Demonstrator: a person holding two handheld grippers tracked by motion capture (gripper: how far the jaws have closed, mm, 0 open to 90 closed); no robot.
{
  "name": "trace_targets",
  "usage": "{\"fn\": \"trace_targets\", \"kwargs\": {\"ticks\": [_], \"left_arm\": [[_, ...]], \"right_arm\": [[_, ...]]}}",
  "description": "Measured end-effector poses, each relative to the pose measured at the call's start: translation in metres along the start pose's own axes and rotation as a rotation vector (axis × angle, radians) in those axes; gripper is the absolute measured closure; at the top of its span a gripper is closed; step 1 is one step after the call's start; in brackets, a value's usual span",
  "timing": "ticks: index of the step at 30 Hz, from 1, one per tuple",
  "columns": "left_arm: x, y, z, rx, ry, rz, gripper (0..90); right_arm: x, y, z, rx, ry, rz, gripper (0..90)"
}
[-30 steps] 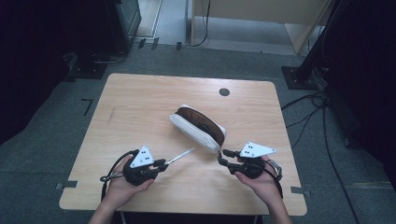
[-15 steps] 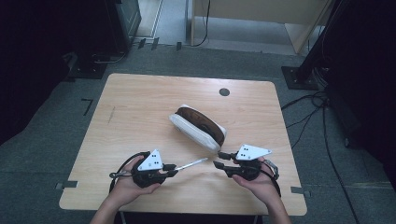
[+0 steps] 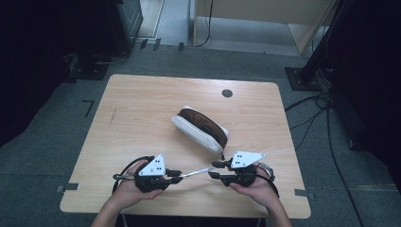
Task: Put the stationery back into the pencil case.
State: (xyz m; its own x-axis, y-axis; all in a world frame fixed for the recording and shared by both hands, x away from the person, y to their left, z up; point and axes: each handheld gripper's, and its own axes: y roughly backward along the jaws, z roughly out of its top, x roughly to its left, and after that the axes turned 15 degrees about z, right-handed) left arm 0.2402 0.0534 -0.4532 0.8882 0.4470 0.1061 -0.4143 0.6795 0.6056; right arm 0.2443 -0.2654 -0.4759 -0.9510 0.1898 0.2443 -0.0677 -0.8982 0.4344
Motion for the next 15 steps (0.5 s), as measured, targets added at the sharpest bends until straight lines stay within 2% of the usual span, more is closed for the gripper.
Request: {"fn": "trace_targets", "kwargs": {"ticks": [2, 8, 11, 14, 15], "left_arm": [[0.0, -0.001, 0.0, -0.003, -0.006, -0.007, 77.3], [0.001, 0.0, -0.004, -0.03, -0.024, -0.03, 77.3], [0.003, -0.002, -0.006, -0.027, -0.029, -0.039, 77.3], [0.006, -0.004, -0.009, -0.017, -0.02, -0.038, 76.9], [0.007, -0.004, -0.01, -0.021, -0.005, -0.037, 76.4]], "right_arm": [[0.001, -0.002, -0.001, -0.002, 0.003, 0.034, 62.3], [-0.002, -0.003, -0.004, -0.013, -0.007, 0.073, 69.2], [-0.003, -0.004, -0.005, -0.01, -0.007, 0.09, 71.0], [-0.001, -0.004, -0.005, -0.004, 0.011, 0.099, 74.8], [0.0, -0.003, -0.004, -0.004, 0.016, 0.114, 76.3]]}}
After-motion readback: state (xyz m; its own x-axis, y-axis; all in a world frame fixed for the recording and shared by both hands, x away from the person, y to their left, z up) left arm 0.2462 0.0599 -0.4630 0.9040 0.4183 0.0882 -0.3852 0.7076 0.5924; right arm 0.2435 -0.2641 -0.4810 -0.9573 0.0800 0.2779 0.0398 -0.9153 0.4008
